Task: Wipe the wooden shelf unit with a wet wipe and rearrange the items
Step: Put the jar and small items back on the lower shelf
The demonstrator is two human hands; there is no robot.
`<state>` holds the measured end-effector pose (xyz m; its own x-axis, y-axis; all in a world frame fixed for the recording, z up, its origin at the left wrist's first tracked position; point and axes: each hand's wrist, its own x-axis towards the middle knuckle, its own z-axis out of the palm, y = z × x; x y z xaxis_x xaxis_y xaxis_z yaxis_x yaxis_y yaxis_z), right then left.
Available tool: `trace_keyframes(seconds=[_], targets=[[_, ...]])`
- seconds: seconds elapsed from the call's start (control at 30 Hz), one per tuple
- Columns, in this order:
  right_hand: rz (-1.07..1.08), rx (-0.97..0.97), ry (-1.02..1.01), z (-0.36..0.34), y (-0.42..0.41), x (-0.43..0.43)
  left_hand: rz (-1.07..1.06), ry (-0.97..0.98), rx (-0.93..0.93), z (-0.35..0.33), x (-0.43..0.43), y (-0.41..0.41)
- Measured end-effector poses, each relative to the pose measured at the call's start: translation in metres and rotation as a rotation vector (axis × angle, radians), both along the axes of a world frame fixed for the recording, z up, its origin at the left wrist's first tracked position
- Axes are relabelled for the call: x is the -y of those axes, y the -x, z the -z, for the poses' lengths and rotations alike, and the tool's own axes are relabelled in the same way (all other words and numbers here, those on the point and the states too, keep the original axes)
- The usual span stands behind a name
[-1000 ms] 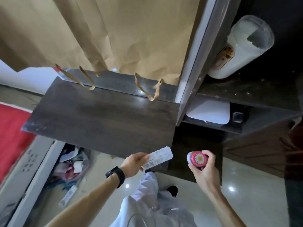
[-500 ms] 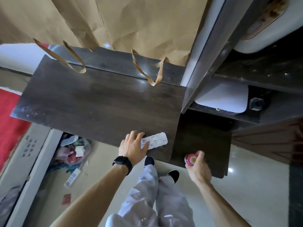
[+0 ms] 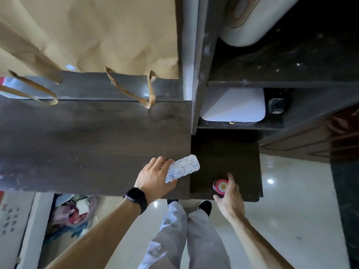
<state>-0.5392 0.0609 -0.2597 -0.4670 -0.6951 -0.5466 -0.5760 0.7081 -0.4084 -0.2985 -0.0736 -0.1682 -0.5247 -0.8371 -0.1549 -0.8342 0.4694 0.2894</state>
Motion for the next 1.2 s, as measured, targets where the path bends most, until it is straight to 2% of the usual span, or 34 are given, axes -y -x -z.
trace_keyframes(seconds=[0.17,0.37,0.53,0.73,0.87,1.0,1.07,1.2], targets=[[0.113,0.064,0.092,0.013,0.011,-0.014,0.179,-0.155,0.007,-0.004,0.03,0.103],[0.176,0.087,0.148,0.039,0.015,-0.025,0.257,-0.261,0.185,0.057,0.037,0.193],[0.094,0.012,0.262,0.064,0.012,-0.026,0.253,-0.283,0.374,0.117,0.047,0.211],[0.097,0.003,0.33,0.072,0.013,-0.029,0.241,-0.249,0.289,0.139,0.042,0.199],[0.102,0.016,0.294,0.063,0.011,-0.028,0.233,-0.261,0.293,0.136,0.039,0.198],[0.123,0.143,0.187,0.044,0.017,-0.027,0.234,-0.279,0.375,0.113,0.032,0.195],[0.1,0.157,0.154,0.023,0.022,-0.032,0.203,-0.289,0.316,0.087,0.022,0.185],[0.112,0.115,0.181,-0.049,0.039,-0.02,0.117,-0.242,0.069,0.012,-0.003,0.148]])
